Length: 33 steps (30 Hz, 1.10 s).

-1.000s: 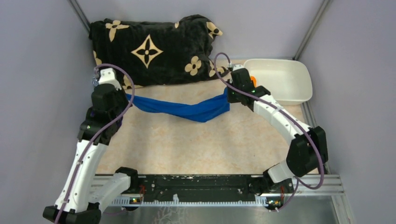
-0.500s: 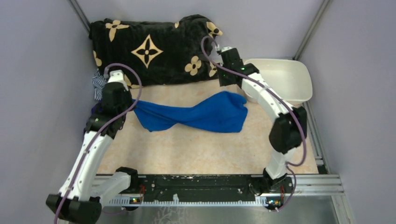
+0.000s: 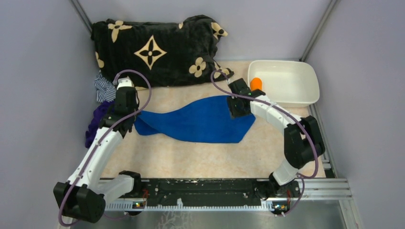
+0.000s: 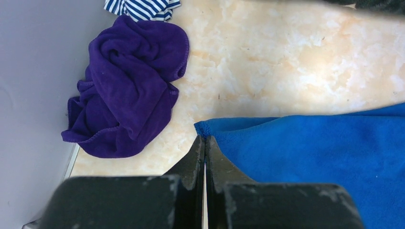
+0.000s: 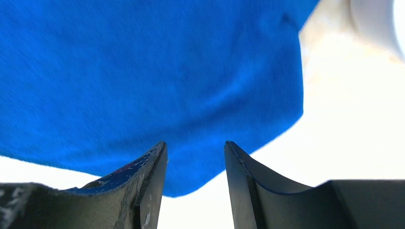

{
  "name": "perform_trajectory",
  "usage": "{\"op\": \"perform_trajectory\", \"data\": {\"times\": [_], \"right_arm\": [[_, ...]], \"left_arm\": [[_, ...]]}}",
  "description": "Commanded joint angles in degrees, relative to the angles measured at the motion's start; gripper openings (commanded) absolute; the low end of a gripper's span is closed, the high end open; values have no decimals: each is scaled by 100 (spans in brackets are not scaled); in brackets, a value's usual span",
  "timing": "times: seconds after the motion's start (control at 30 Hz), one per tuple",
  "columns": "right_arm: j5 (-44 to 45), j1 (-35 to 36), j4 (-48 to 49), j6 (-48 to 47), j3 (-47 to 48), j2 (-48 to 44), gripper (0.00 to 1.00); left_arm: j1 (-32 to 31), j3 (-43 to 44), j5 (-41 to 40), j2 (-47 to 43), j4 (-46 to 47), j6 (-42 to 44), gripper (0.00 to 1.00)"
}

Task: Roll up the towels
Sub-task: Flatten out the towel at the center of the board.

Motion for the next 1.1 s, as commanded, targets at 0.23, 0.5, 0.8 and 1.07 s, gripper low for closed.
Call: {"op": "perform_trajectory", "data": {"times": [0.23, 0.5, 0.8, 1.07], "right_arm": [[-107, -362, 605, 1209, -1661, -944, 49], [-278, -369, 1206, 1427, -2129, -647, 43], [314, -364, 267, 1035, -1659, -1051, 0], [1143, -360, -1714, 383, 304, -1529, 0]], "left_arm": [[196, -156, 130, -1, 321, 77, 0], [299, -185, 218, -53, 341, 60, 0], [309, -27, -82, -367, 223, 33, 0], [309, 85, -420, -964, 77, 13, 0]]}}
